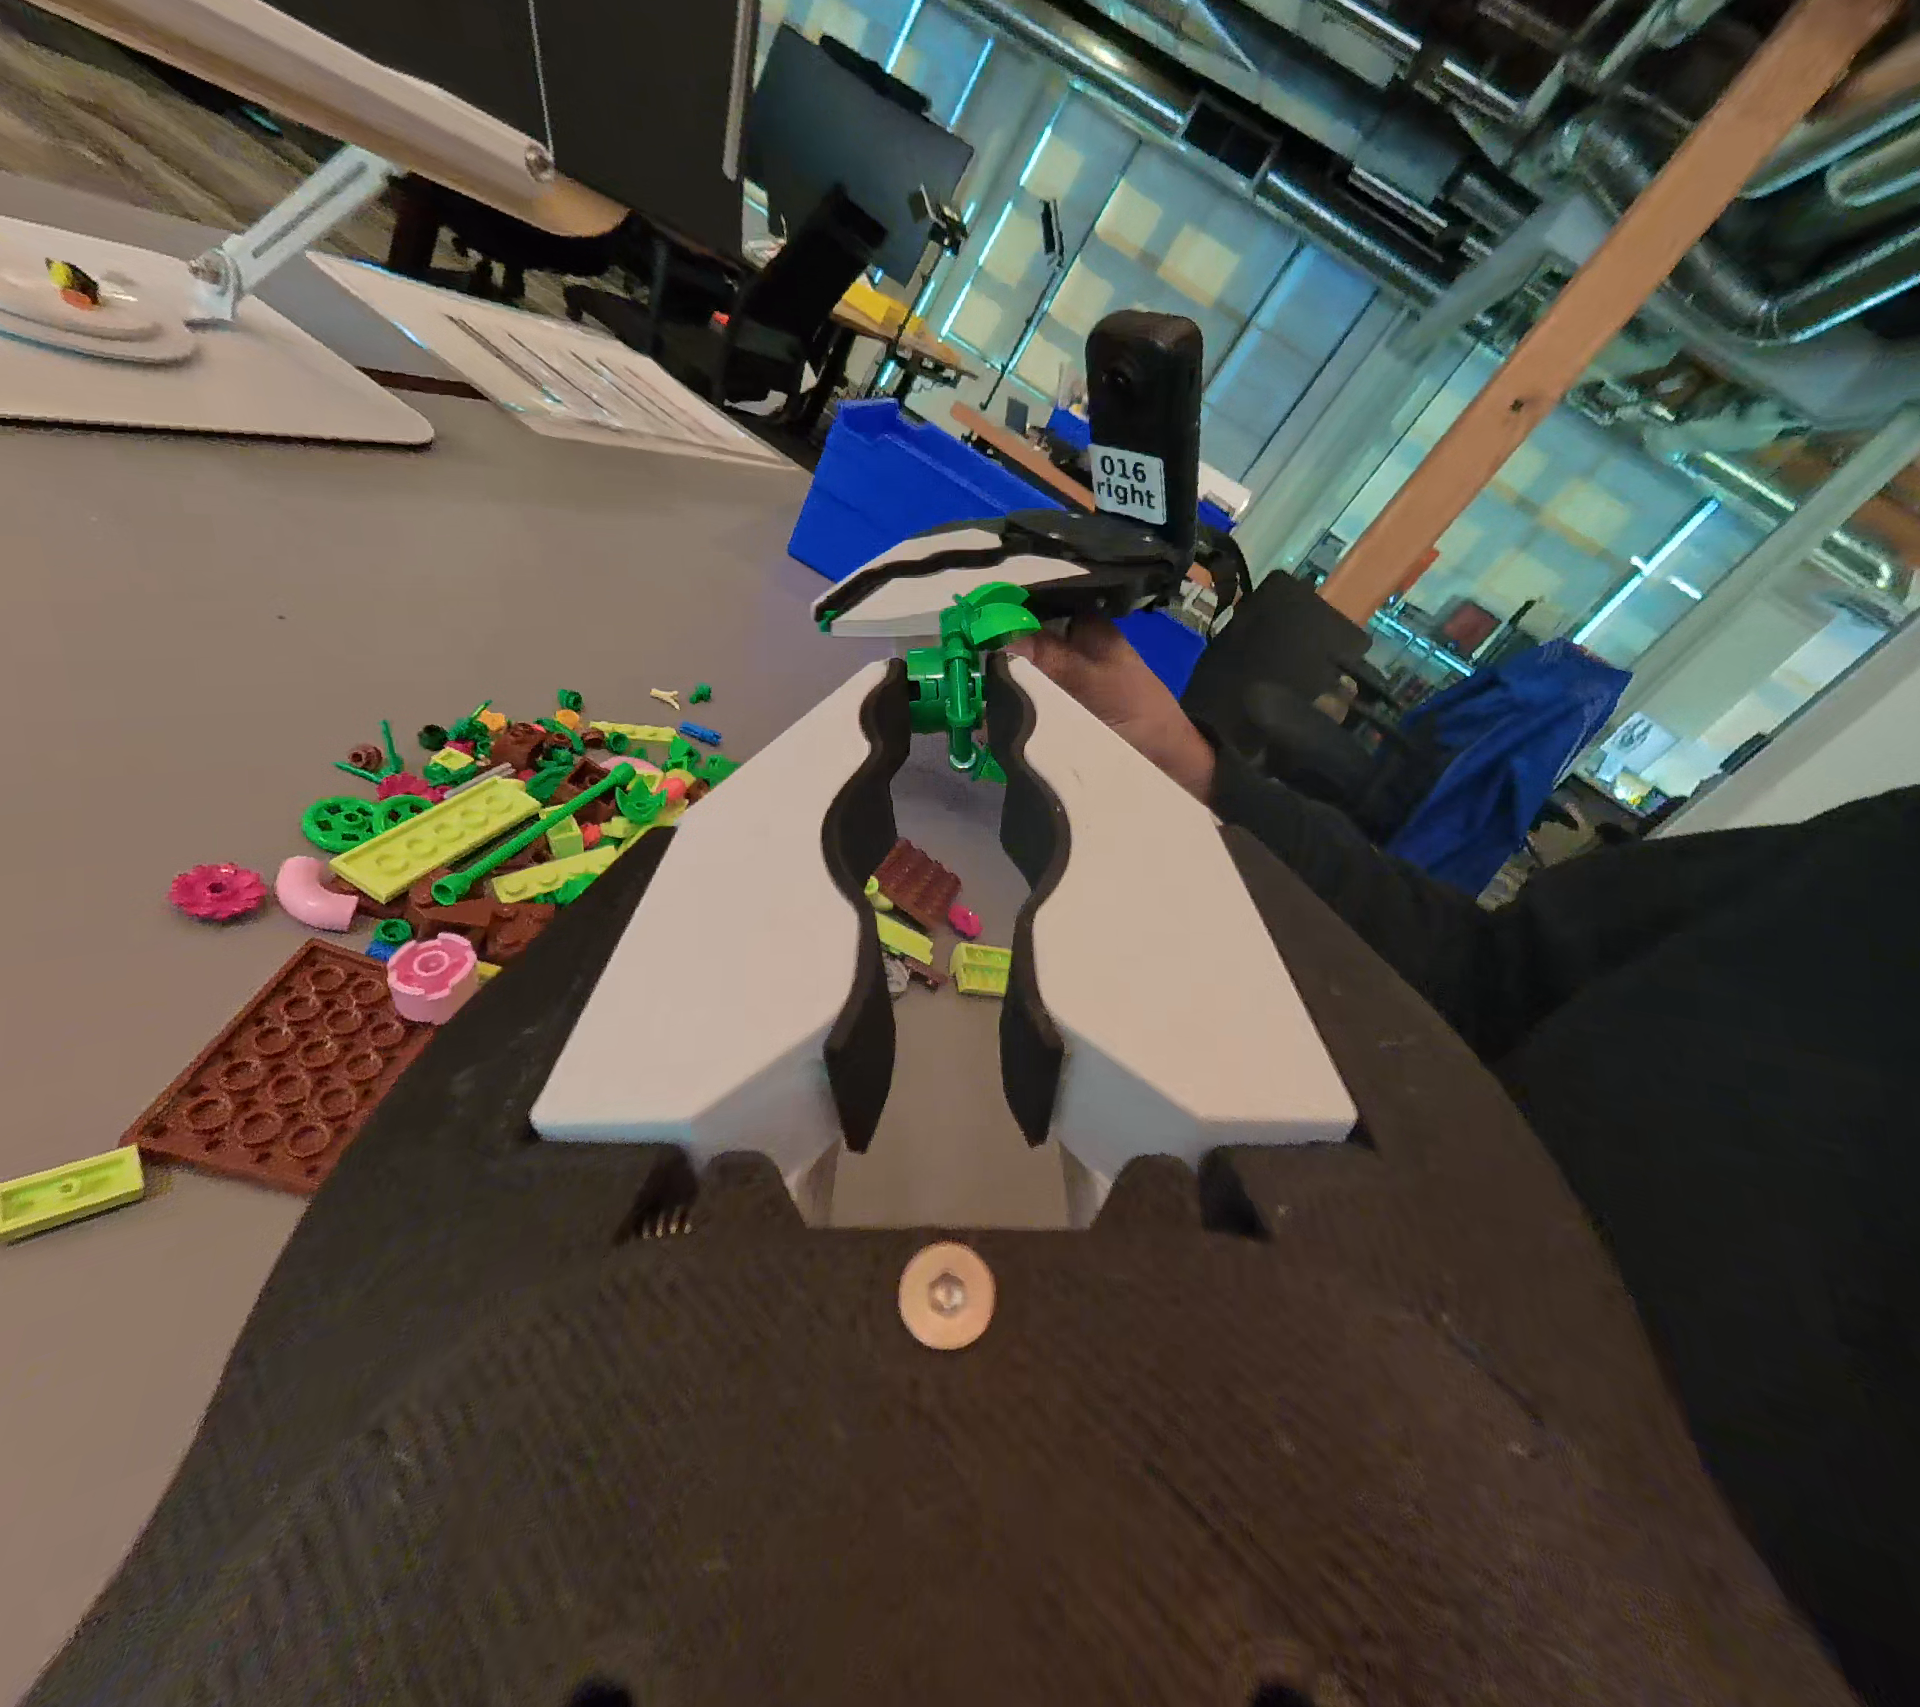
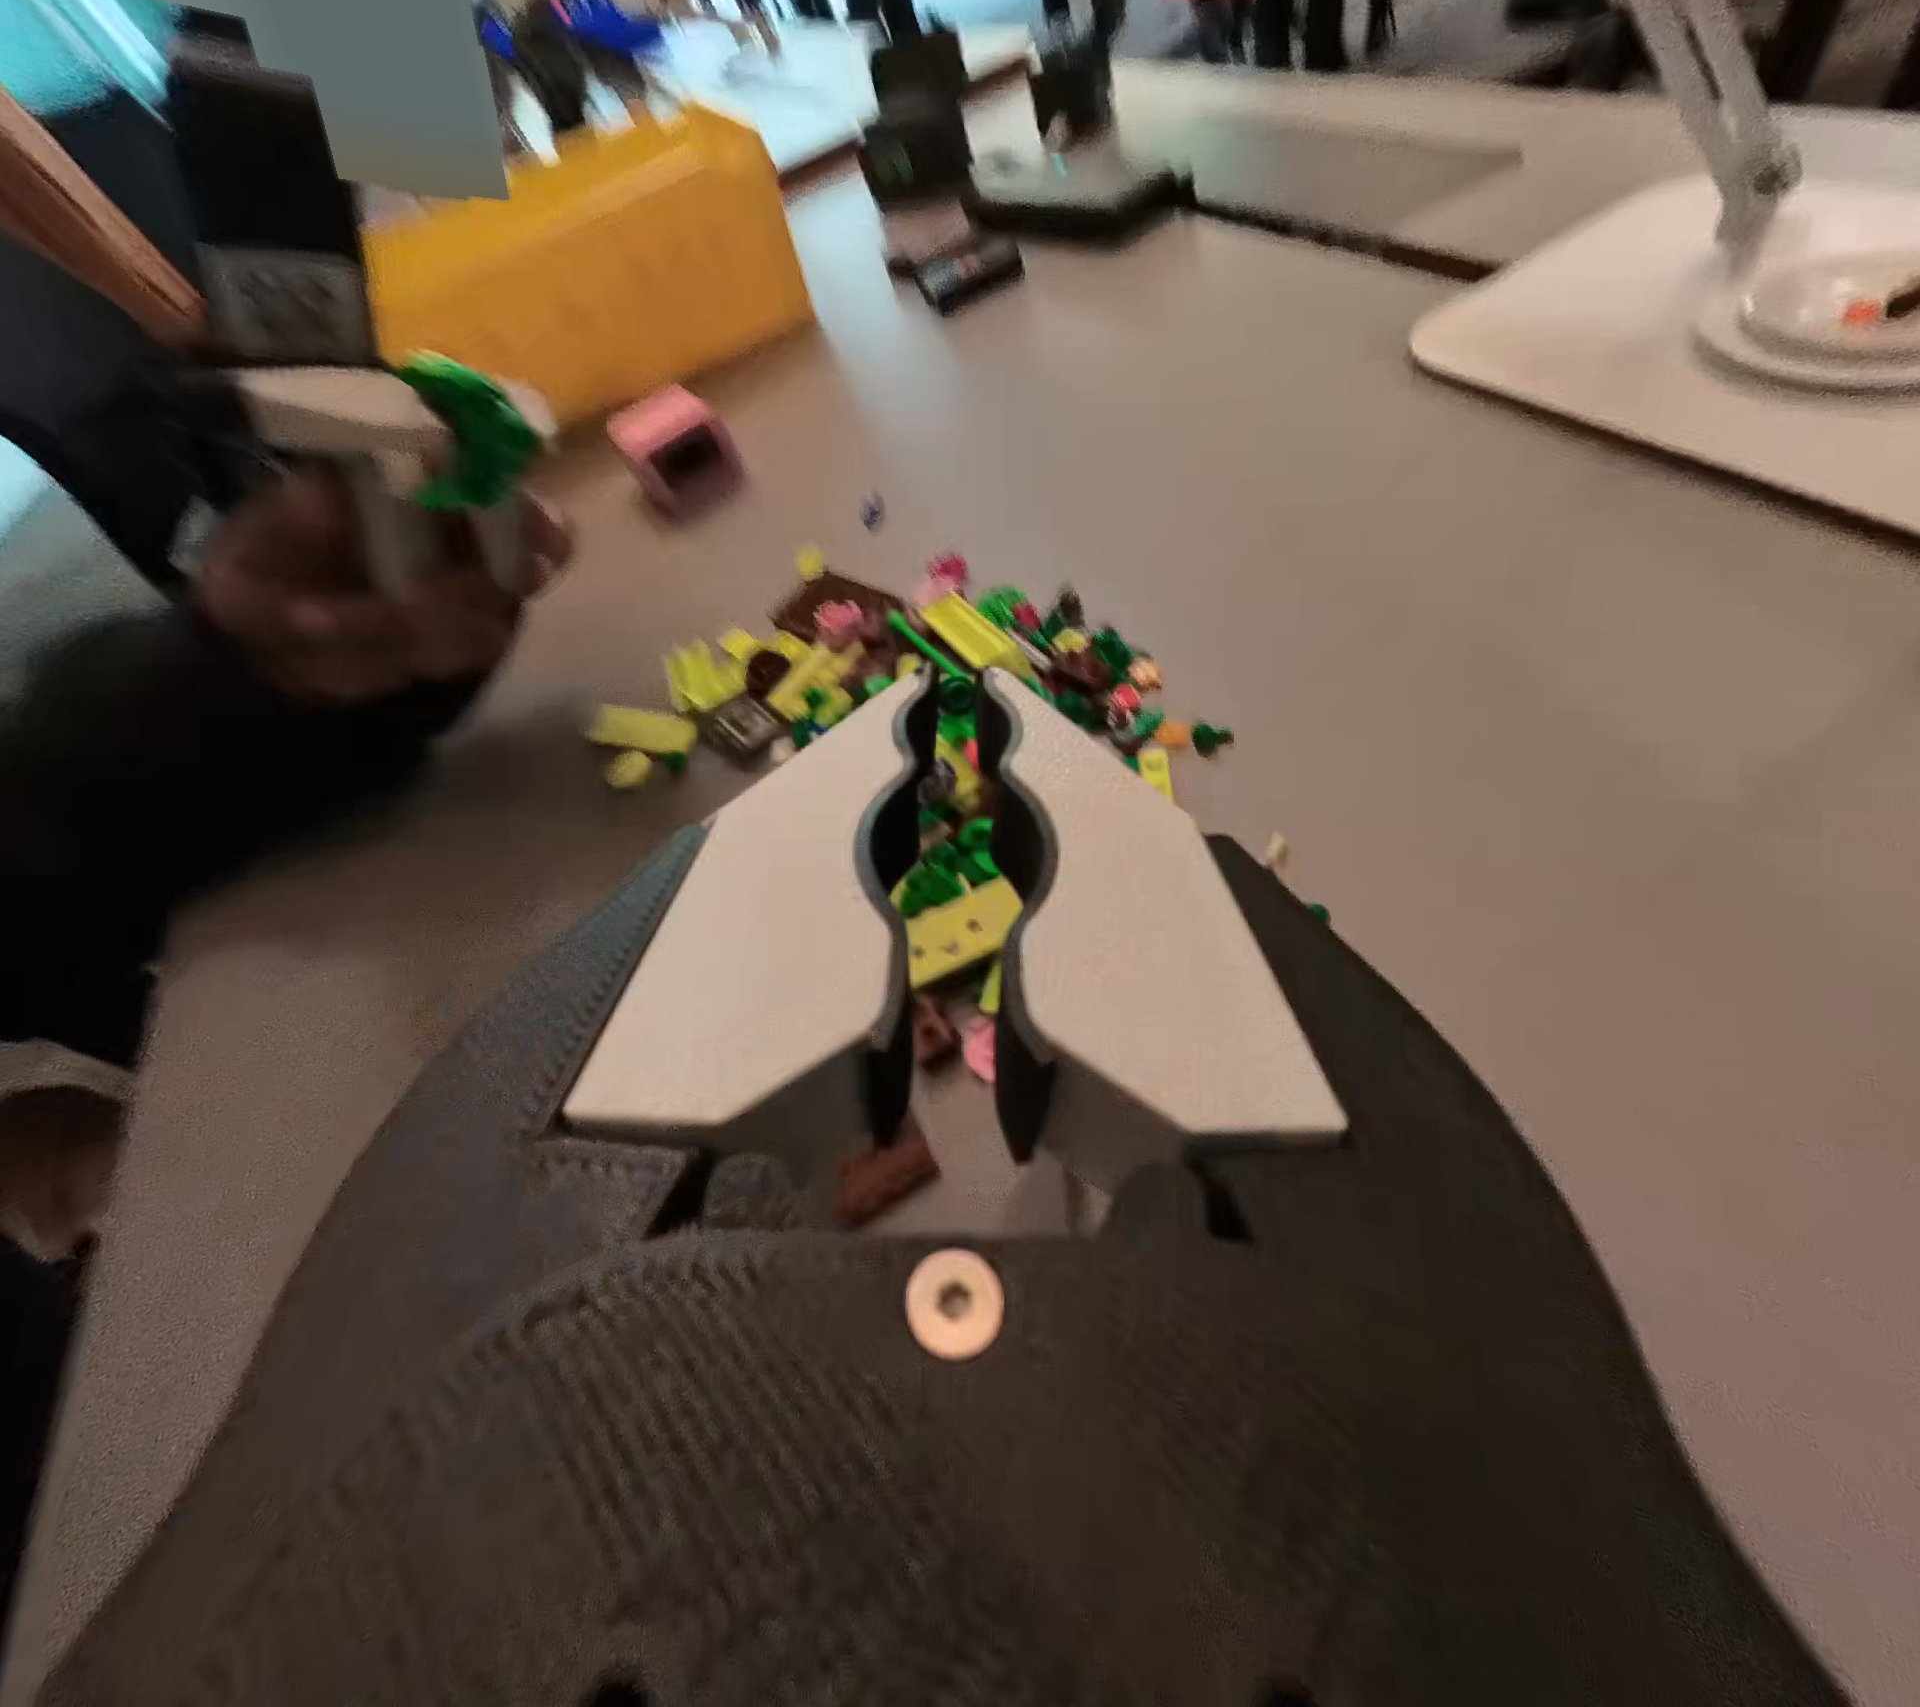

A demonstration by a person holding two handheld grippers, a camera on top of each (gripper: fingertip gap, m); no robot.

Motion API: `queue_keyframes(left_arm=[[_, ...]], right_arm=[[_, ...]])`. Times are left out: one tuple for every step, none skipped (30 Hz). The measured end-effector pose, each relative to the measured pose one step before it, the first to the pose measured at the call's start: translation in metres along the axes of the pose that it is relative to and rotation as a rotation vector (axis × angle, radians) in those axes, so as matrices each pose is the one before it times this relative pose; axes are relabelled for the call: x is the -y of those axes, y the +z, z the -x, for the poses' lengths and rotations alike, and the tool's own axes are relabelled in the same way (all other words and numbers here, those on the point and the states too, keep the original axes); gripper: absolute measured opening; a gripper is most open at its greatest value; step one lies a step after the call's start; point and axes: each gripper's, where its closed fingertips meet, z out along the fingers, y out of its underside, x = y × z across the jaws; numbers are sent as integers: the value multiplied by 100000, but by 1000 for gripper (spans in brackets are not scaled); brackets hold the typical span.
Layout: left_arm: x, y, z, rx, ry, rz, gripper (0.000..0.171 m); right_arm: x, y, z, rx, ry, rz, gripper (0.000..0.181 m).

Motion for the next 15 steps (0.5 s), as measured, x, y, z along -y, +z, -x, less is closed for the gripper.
queue_keyframes(left_arm=[[-251, 102, -20, 18, 565, 1061, 13], [-191, 62, -43, -527, 99, 804, 12], [-62, 45, -70, -834, -963, 62, 12], [-7, 29, -33, -807, -1428, -340, 12], [-29, 27, -18, -655, -1447, -281, 12], [-50, 34, -32, -538, -997, 0, 12], [-68, 27, -10, -268, -492, 225, 12], [-30, 22, -19, -134, -54, 121, 12], [-50, 20, -5, -42, 117, 213, 12], [-78, 34, 10, 44, -55, 373, 12], [-88, 48, 4, -32, -212, 342, 12], [-95, 64, -20, -196, -177, 440, 12], [-105, 57, -18, -164, -101, 485, 12], [-91, 59, -16, -110, 5, 415, 12], [-76, 46, -7, 79, 84, 383, 12]], right_arm=[[-472, 301, -186, -1613, -2147, 1767, 3], [-428, 249, -169, -1405, -1811, 1229, 3], [-830, 356, -448, -2815, -1361, 3961, 3], [-1099, 493, -458, -2612, -1425, 6025, 3], [-1048, 567, -306, -1881, -1114, 5788, 3], [-711, 528, -64, -652, -927, 3771, 4], [-385, 369, 127, 179, -947, 2283, 3], [-158, 165, 34, -585, -1106, 1488, 3], [96, -3, 35, -581, -975, -542, 3], [207, -68, 157, 377, -541, -1323, 3], [195, -70, 168, 766, 211, -1315, 3], [108, -49, 119, 869, 770, -726, 3], [35, -36, 54, 813, 1024, -258, 3], [21, -37, -21, 511, 1287, -266, 4], [91, -79, -29, 563, 1356, -676, 4]])
